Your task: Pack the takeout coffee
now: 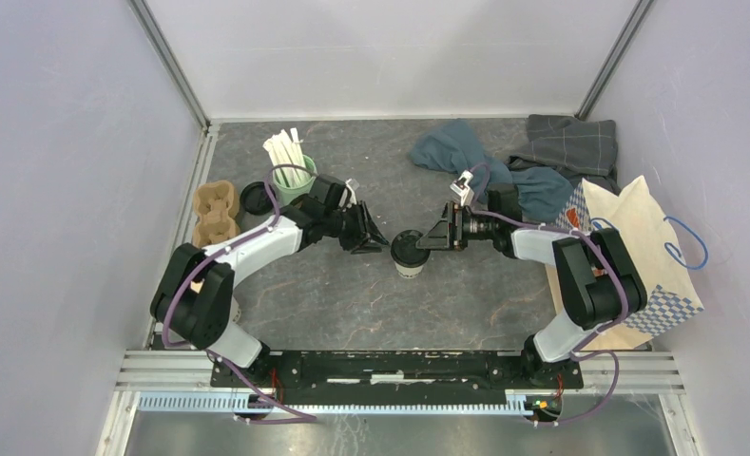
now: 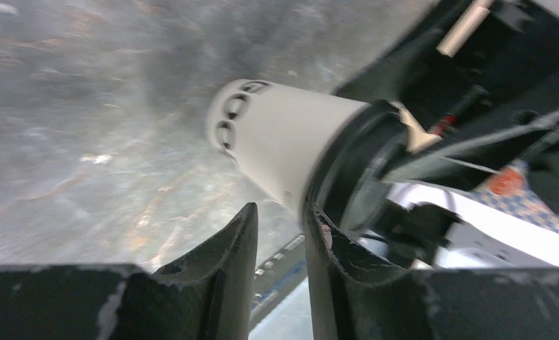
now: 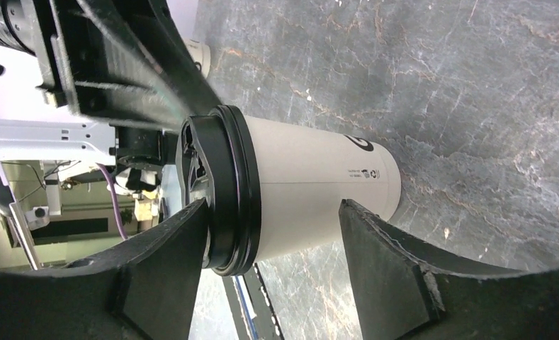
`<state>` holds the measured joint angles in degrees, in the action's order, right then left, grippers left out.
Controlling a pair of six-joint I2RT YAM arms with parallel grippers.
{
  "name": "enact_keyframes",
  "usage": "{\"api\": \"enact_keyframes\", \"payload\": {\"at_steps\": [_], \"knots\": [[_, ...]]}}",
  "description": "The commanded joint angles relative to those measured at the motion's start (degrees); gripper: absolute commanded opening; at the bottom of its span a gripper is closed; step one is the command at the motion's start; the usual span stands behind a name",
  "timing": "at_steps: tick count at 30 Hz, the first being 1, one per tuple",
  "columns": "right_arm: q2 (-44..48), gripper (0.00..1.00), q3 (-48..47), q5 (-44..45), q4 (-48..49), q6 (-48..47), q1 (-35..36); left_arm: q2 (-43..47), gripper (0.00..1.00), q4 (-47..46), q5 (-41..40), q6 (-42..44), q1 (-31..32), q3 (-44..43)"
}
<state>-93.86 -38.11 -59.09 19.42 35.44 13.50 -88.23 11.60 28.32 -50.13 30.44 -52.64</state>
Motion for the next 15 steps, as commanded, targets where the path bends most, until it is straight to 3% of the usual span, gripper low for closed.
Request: {"api": "enact_keyframes", "payload": {"at_steps": [1,8,11,15], "knots": [[3.19,0.75,-4.12,2.14,-14.64,-7.28,-0.42,-0.04,0.40,17.00,-10.84,8.29,-0.36,-3.36],[6.61,0.79,-5.79,0.83,-15.64,-5.99,-0.47,2.94,0.56,18.14,-7.36,7.46,-0.38,-11.32],[6.83,0.82,-6.19,0.73,-15.22,-5.50,-0.47,4.73,0.67,16.21,-3.35,6.23,-0.29,-10.13],[5.21,0.78,-6.74,0.29,-14.19,-5.14,-0.96,5.82,0.72,6.50,3.98,0.76,0.45,-3.91]]}}
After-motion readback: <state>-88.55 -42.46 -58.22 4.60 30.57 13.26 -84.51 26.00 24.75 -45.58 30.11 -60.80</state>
